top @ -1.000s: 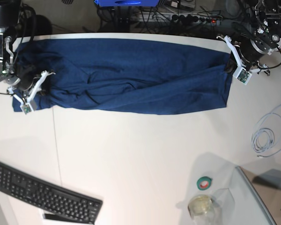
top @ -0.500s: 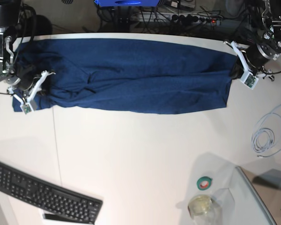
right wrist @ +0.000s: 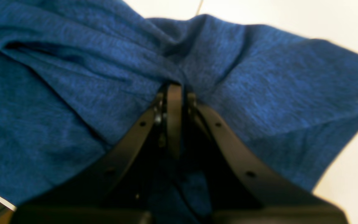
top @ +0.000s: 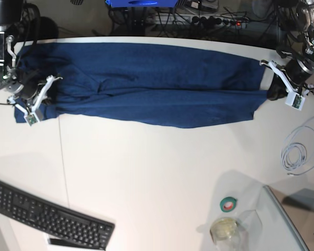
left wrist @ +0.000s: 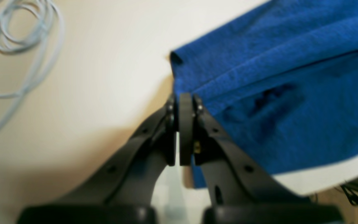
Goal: Layout the t-shirt on the table in an organized manner, then fold the t-shirt properly
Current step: 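Grasp the corner with the left gripper and pull it outward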
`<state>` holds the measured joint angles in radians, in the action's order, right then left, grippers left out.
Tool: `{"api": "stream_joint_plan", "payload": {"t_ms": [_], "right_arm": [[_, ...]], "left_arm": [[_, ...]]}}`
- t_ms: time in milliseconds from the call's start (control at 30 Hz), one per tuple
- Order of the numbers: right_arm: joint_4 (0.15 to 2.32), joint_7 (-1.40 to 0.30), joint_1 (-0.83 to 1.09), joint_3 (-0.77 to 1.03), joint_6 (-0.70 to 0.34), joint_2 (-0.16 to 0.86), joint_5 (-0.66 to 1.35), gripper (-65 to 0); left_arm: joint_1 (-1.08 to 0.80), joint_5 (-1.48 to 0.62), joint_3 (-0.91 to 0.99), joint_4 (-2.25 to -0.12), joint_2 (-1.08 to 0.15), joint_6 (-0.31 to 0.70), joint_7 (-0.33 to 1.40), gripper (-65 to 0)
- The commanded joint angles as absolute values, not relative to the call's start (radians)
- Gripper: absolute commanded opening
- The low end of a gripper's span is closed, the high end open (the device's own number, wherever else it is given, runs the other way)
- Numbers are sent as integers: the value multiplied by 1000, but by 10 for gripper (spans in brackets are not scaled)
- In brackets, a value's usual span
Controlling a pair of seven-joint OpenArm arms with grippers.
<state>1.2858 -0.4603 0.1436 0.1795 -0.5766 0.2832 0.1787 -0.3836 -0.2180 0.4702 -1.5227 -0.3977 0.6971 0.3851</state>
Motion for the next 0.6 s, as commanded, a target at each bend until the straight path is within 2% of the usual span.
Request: {"api": "stream_joint_plan", "payload": {"t_ms": [0,267,567], "right_arm": [[1314,-446,140,185,-575,298,188,-642],[1326,-447,142,185,-575,298,188,-642],[1454,-464,203,185,-573,298,188,-642]], "left_arm": [[-381,-234,478,-1541,-414,698,367,-650],[-384,-239,418,-1541,-412,698,367,-650],[-384,-239,409,-1547,-377,698,367,-650]]}}
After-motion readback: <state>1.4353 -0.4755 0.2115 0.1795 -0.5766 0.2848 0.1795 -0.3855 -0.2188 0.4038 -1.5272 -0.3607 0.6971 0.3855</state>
